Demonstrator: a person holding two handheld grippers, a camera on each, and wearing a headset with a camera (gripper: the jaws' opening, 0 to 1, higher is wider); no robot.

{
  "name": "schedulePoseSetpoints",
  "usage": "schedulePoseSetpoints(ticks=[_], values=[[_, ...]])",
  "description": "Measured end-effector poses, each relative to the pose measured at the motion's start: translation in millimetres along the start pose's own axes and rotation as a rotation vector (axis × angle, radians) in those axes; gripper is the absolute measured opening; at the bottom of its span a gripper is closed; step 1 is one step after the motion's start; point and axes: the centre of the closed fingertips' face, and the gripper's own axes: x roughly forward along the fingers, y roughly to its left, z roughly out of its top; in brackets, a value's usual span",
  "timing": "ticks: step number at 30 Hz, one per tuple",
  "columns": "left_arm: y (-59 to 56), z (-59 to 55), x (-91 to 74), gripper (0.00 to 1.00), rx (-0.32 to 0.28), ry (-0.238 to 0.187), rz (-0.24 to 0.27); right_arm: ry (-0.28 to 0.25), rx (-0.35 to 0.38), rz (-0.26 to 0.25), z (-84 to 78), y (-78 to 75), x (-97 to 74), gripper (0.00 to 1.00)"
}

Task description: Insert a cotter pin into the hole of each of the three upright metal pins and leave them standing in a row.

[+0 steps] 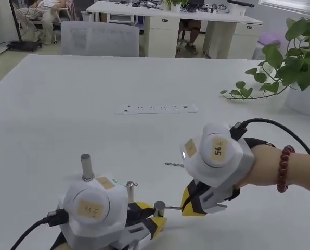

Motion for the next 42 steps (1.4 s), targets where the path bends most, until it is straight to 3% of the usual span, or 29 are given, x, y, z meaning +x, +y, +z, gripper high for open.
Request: schedulePoseSetpoints(ticks=[11,22,29,36,42], values=[[-0.2,-1.1,1.0,0.12,0.003,0.000,-0.003,0.000,0.008,-0.005,1.0,-0.6,-0.9,0.04],[0.1,-1.5,1.4,0.12,0.008,0.001,-0.004,-0.091,0.069,0.027,3.9,2.6,-2.4,0.04],[0.0,-2.1,1.6,0.12,0.013,0.004,-0.007,-0.098,0.058,0.023,5.3,2.2,-3.5,0.04],[0.2,-2.3,1.9,0.12,0.014,0.005,-0.008,-0.147,0.059,0.024,18.1,2.5,-3.7,0.04],[0.7,-2.2,2.6,0.12,0.012,0.005,-0.008,-0.142,0.048,0.020,19.2,0.2,-1.6,0.04]])
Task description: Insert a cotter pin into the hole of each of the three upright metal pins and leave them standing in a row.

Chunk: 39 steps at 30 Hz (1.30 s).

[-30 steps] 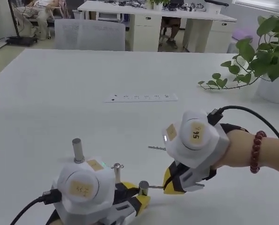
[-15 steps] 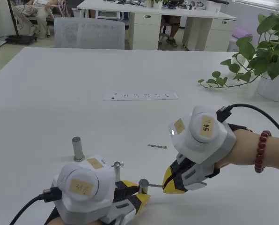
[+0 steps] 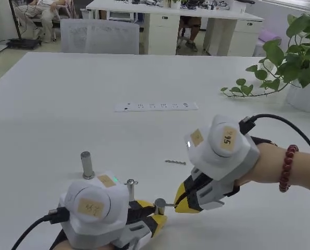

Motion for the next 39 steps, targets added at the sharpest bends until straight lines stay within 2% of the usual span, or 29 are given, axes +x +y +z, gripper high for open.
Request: schedulePoseSetpoints(ticks=[20,24,39], values=[[-0.3,-0.2,-0.6,0.12,-0.003,-0.007,0.007,-0.035,0.008,-0.021,8.9,0.0,3.0,0.05],[-0.6,-0.2,-0.6,0.12,-0.005,-0.007,0.009,-0.060,0.084,-0.020,9.9,1.8,1.6,0.12],[-0.5,-0.7,-0.6,0.12,-0.025,-0.007,0.010,-0.059,0.122,-0.052,0.2,0.8,-4.0,0.10]])
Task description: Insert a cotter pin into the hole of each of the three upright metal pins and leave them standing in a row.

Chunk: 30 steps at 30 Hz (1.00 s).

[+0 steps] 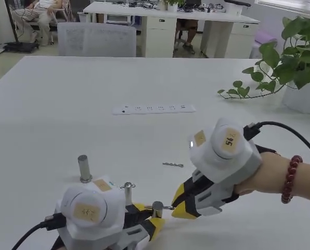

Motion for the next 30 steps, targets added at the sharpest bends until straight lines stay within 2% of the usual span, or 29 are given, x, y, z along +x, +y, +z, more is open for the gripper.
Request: schedulePoseSetpoints(ticks=[3,21,30], values=[[-0.2,0.1,0.0,0.12,0.001,0.000,-0.001,-0.004,-0.007,0.000,1.0,0.3,0.5,0.05],[0.8,-1.5,1.2,0.13,-0.045,-0.011,-0.007,-0.014,-0.030,-0.008,10.0,-0.1,6.3,0.05],[1.1,-2.9,2.4,0.13,-0.042,-0.007,-0.005,-0.021,-0.031,-0.012,10.9,-0.8,7.8,0.05]])
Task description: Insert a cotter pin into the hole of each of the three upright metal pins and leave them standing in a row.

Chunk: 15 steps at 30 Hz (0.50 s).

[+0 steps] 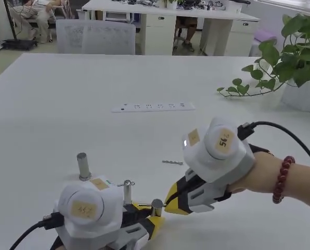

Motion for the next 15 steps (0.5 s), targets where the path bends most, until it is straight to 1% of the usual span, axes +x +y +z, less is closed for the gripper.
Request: schedulePoseSetpoints(ticks=[4,7,9,13,15], values=[[-0.6,-0.2,0.3,0.13,0.010,0.003,0.005,-0.002,0.008,0.001,0.2,1.1,2.1,0.06],[-0.4,0.1,0.1,0.13,0.017,0.008,0.005,-0.022,0.042,0.007,2.9,2.3,2.6,0.11],[-0.9,0.7,-0.3,0.13,0.023,0.010,0.005,-0.031,0.078,0.006,3.4,2.5,2.8,0.14],[2.7,3.5,-3.4,0.19,0.015,0.002,0.012,-0.073,0.110,-0.002,8.2,2.1,2.7,0.18],[4.3,3.3,-6.4,0.22,0.011,0.008,0.013,-0.093,0.128,-0.013,11.0,1.2,3.0,0.21]])
